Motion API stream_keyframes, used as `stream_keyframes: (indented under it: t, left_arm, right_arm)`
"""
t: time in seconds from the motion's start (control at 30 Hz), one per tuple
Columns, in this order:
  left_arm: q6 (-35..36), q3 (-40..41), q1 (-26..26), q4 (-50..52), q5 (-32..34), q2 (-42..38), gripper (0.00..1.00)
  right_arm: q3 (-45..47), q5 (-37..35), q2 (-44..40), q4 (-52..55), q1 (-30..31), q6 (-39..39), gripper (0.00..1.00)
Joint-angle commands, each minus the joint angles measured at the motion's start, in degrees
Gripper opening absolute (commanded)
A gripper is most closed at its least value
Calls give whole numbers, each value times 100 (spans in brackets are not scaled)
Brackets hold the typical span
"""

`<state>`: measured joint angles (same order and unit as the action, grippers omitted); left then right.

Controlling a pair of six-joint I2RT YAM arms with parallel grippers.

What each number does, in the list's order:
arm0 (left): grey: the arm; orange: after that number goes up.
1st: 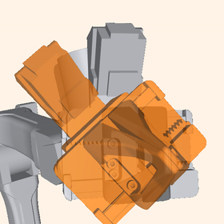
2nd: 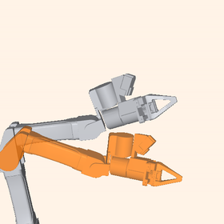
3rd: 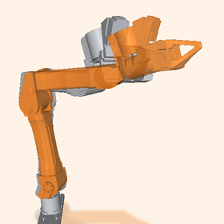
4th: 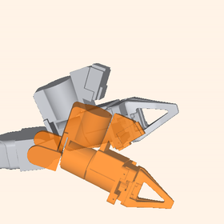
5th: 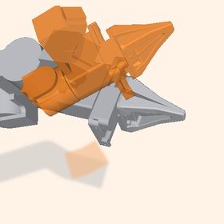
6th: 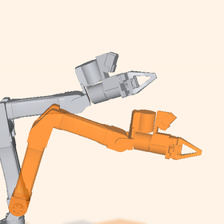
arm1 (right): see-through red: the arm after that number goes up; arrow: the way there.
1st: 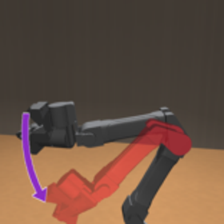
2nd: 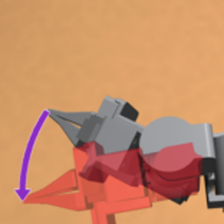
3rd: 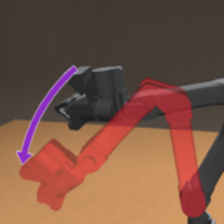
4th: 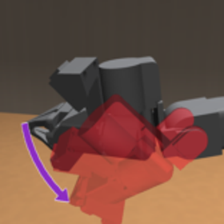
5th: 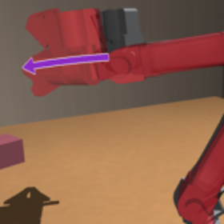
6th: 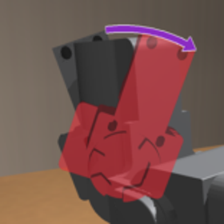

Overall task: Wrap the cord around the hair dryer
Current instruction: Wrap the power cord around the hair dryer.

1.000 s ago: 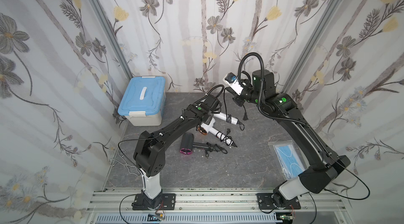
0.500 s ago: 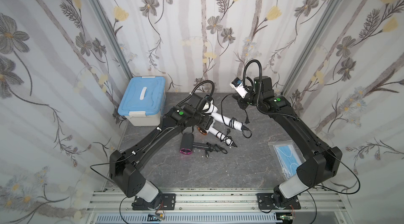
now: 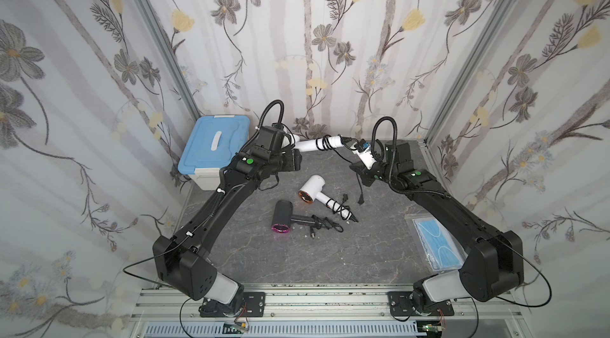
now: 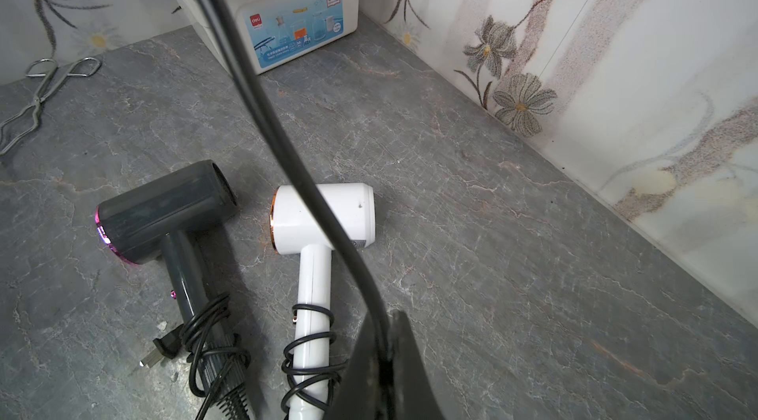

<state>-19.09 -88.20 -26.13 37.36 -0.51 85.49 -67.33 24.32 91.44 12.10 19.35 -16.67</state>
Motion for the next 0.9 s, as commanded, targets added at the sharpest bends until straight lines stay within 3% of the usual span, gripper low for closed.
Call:
stream_keyframes:
  t: [0.0, 0.27, 0.43, 0.67, 0.87]
  left_arm:
    - [-744, -138, 111, -601, 540, 27, 0]
    - [-1281, -110, 308, -766, 555, 138, 0]
    - [-1885, -329, 254, -670, 1000, 559, 0]
    - [-1881, -917, -105, -189, 2408, 1453, 0]
    - [-1138, -1323, -530, 319, 3630, 2076, 0]
  right_arm:
    - [279, -85, -216, -185, -5, 268, 0]
    - [804, -336, -519, -123, 5, 361, 0]
    - [647, -813, -546, 204, 533, 325, 0]
    - [-13, -1693, -583, 993, 1423, 164, 0]
    - [-766, -2056, -645, 1545, 1838, -109, 0]
